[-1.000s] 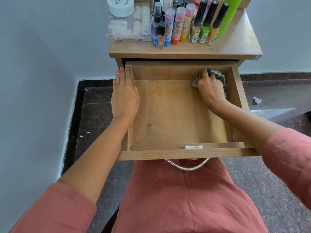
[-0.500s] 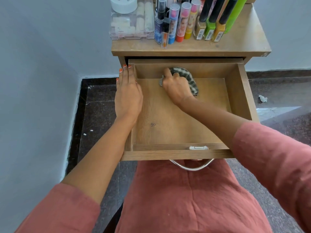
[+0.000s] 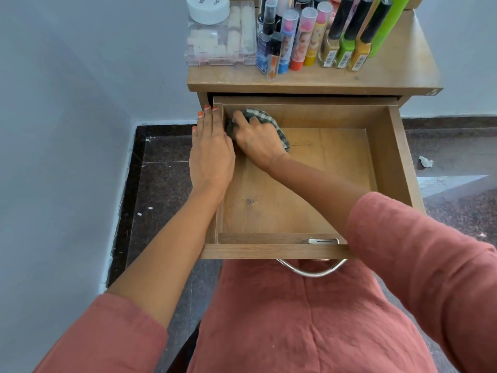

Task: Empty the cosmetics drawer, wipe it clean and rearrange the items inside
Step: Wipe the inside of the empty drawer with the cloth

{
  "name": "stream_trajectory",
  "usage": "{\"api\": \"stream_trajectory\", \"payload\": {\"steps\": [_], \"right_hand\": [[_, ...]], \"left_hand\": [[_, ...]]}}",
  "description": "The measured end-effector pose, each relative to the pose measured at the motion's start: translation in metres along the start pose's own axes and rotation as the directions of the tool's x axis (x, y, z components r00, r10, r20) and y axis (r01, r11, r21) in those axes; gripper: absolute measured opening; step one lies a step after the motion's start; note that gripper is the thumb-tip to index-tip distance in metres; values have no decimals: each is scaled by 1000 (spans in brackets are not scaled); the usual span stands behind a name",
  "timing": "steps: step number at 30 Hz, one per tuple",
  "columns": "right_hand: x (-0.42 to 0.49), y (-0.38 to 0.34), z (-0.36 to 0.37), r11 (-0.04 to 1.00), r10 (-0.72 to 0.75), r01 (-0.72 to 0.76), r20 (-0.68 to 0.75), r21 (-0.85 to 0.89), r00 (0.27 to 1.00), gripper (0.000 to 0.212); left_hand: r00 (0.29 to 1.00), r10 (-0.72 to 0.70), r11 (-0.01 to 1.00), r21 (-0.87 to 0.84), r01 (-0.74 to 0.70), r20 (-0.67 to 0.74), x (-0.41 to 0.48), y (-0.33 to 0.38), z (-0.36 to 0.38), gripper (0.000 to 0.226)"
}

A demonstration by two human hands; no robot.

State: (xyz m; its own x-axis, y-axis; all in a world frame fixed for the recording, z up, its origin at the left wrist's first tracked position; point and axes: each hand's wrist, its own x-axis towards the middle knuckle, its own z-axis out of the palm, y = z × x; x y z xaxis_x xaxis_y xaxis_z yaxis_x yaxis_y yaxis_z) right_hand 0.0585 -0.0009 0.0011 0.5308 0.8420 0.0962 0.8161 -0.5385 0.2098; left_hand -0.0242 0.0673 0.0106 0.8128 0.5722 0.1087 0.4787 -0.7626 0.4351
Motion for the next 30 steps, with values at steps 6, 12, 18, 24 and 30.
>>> {"api": "stream_trajectory", "payload": {"steps": [6,12,18,24,30], "right_hand": [[-6,22,-9,1000,-18,20,-332,3,943,10],[-2,24,1,997,-72,57,-509,-45,858,32],[9,11,22,985,-170,120,-546,-126,820,30],[11,5,36,972,-224,159,-484,-171,846,33],[13,3,26,968,-242,199,-375,-151,895,11]], "left_hand": [[1000,-3,1000,17,3,0,1,0,0,47],[1000,-14,1000,16,14,8,1,0,0,48],[1000,-23,1000,17,23,20,2,0,1,49],[1000,-18,1000,16,17,23,1,0,1,49],[1000,-17,1000,21,17,13,0,0,2,48]]}}
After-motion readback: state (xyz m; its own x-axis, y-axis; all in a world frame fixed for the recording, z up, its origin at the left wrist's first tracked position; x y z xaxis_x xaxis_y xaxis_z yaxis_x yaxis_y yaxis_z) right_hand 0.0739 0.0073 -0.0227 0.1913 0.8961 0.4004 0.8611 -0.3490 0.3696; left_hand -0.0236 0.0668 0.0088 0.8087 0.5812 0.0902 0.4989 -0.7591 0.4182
